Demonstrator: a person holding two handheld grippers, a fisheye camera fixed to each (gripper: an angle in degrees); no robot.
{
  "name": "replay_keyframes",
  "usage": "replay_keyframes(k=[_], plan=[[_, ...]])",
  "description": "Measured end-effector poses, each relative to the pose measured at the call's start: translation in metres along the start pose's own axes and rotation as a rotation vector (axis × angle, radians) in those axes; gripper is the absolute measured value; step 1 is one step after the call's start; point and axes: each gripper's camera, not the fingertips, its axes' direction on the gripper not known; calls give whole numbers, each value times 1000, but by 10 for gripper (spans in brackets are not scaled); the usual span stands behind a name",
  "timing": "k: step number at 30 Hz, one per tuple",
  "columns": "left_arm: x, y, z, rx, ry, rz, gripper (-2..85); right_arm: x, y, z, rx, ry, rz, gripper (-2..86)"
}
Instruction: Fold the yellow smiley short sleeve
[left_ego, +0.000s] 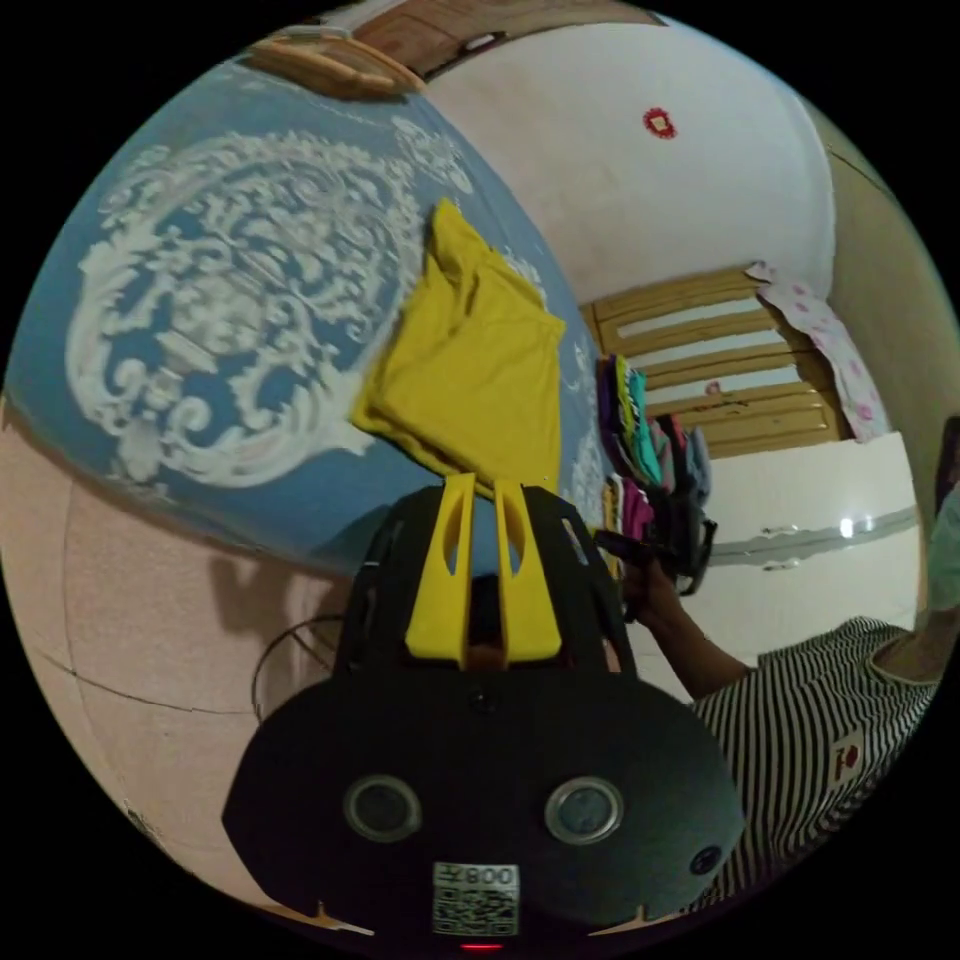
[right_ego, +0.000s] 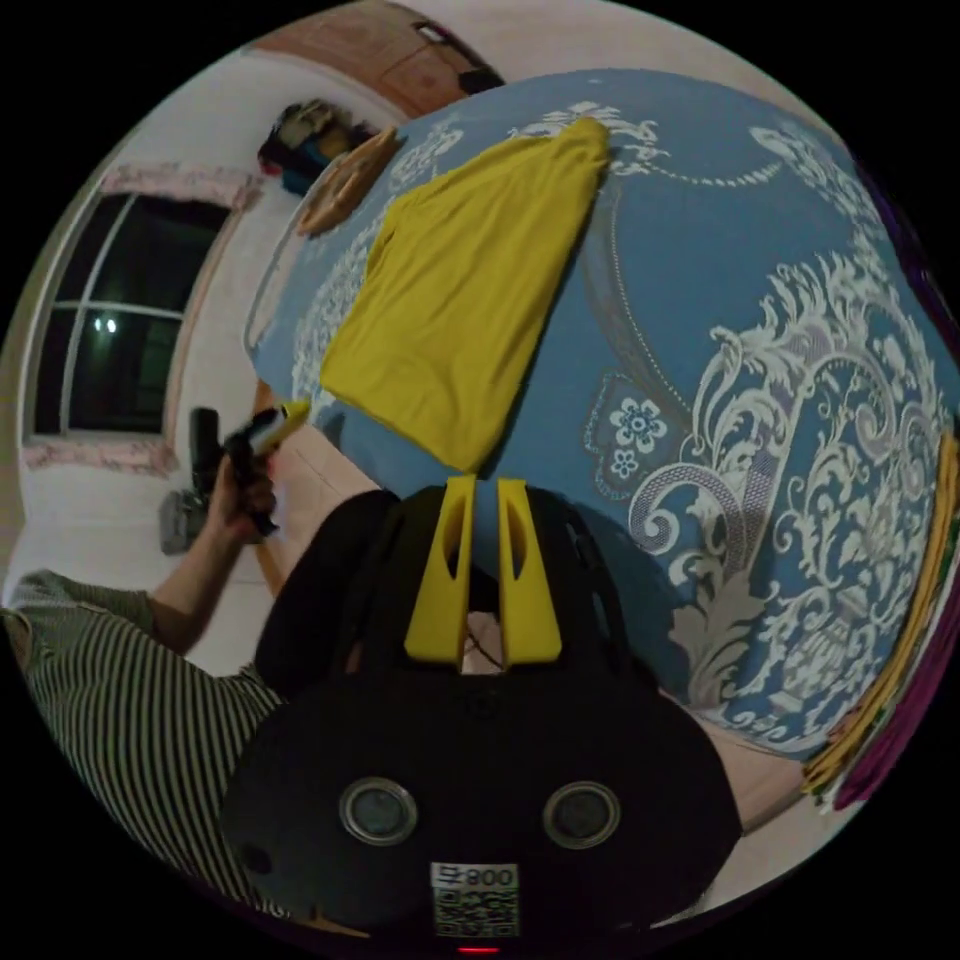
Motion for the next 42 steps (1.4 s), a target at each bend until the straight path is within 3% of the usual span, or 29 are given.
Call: replay_keyframes(k=[8, 13, 23, 30, 38, 42], plan=[[12, -26, 95, -326, 204, 14, 69, 43, 10, -44, -7, -300, 201, 82], [0, -36, 108, -347, 210, -72, 32, 44, 25, -78, -1, -382, 248, 83], [-9, -35, 89, -290, 262, -52, 40, 15, 50, -134, -45, -429, 250, 33], [-42, -20, 51, -172, 290, -154, 81, -28, 81, -203, 36, -660, 183, 19], [-80, -16, 49, 30, 530, -339, 119, -98, 105, -272, 91, -757, 140, 14], [-82, -18, 60, 51, 588, -360, 121, -137, 122, -305, 122, -765, 135, 15]])
